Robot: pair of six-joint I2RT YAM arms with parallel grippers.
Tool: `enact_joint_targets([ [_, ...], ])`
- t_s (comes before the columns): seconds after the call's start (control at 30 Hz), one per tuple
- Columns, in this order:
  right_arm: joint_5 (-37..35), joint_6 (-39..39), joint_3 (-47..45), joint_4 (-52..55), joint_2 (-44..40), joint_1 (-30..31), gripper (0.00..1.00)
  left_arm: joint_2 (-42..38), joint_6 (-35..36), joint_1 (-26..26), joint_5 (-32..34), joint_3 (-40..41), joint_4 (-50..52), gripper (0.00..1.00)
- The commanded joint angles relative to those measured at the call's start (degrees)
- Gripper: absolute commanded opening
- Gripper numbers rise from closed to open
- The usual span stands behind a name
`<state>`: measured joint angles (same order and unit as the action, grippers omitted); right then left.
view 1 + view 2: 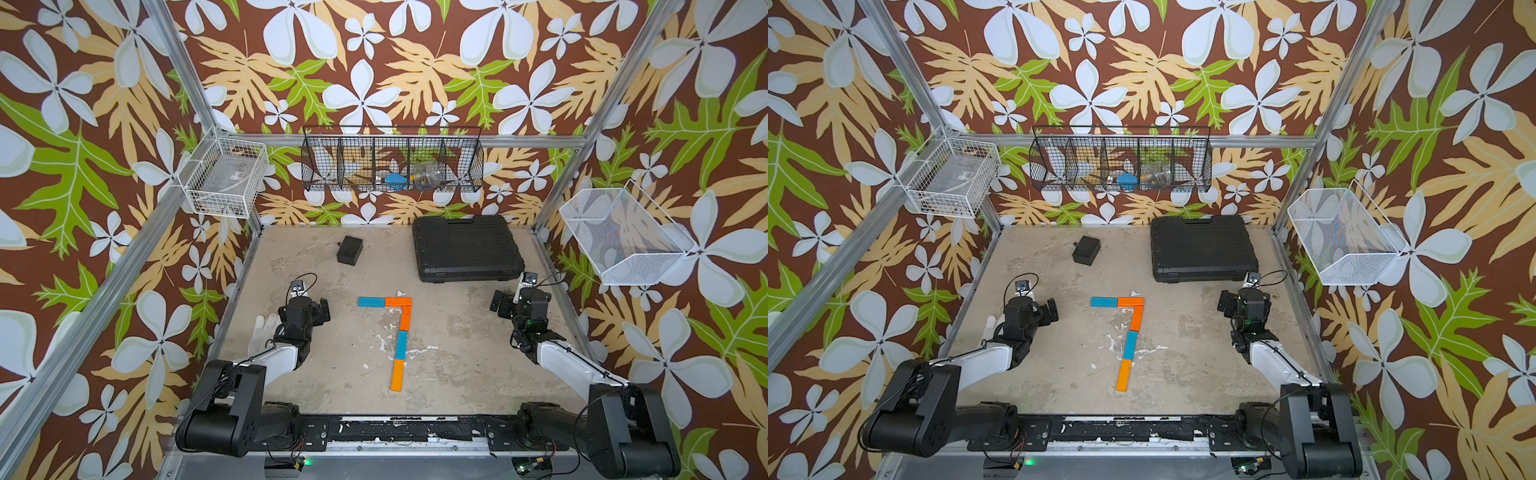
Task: Assemble the number 7 with building blocks
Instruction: Reset both arms
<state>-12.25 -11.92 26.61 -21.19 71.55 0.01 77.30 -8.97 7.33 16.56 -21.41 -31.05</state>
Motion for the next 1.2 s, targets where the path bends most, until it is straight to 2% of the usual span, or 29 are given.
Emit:
enact_joint_targets([
  [0.0,-7.70,2.76,2.02,-9.71,4.50,0.03,1.00,3.24,0.61,-0.13,1.87,-2.10,-8.47,1.00],
  [0.1,-5.87,1.34,1.73,-15.46,8.12,0.00,1.00,8.21,2.76,-0.06,1.12,-6.40,-7.49,1.00],
  [0.13,-5.17,3.28,0.92,-18.37,8.99,0.36,1.00,9.31,3.50,0.00,1.05,-7.17,-7.66,1.00],
  [0.27,-7.73,0.96,-6.94,-32.82,11.59,-0.76,1.00,9.22,5.67,0.03,2.67,-5.47,-12.73,1.00],
  [0.33,-6.19,1.52,-5.90,-29.13,10.86,-0.48,1.00,9.16,6.52,-0.01,1.86,-4.76,-14.50,1.00],
  [0.4,-3.45,4.00,-6.28,-31.68,11.74,0.35,1.00,9.54,7.90,-0.05,0.11,-3.28,-18.49,1.00],
  [0.57,0.87,9.84,-5.16,-32.18,13.70,3.50,1.00,9.09,7.22,-0.37,0.68,-2.55,-18.89,1.00],
  [0.63,3.31,10.89,-9.73,-38.89,12.18,3.56,1.00,8.49,7.30,-0.40,0.44,-1.44,-20.35,1.00],
  [0.77,-1.04,10.56,-20.78,-60.86,14.29,4.30,1.00,8.22,7.40,-0.49,-0.65,-1.13,-20.64,1.00],
  [0.8,-1.64,10.93,-20.59,-60.60,14.05,4.73,1.00,8.33,7.47,-0.48,-0.64,-1.33,-20.42,1.00],
  [0.87,-2.45,10.04,-16.62,-51.20,12.79,4.74,1.00,8.24,7.47,-0.49,-0.65,-1.29,-20.37,1.00],
  [0.9,-1.56,9.86,-15.94,-49.87,13.19,4.26,1.00,8.14,7.42,-0.50,-0.65,-1.18,-20.46,1.00],
  [1.1,-1.11,9.81,-16.26,-50.74,13.09,4.11,1.00,4.40,9.23,-0.54,-4.51,5.17,-29.02,1.00],
  [1.17,-1.11,9.81,-16.33,-50.79,13.09,4.07,1.00,3.43,8.40,-0.48,-2.96,8.41,-34.03,1.00],
])
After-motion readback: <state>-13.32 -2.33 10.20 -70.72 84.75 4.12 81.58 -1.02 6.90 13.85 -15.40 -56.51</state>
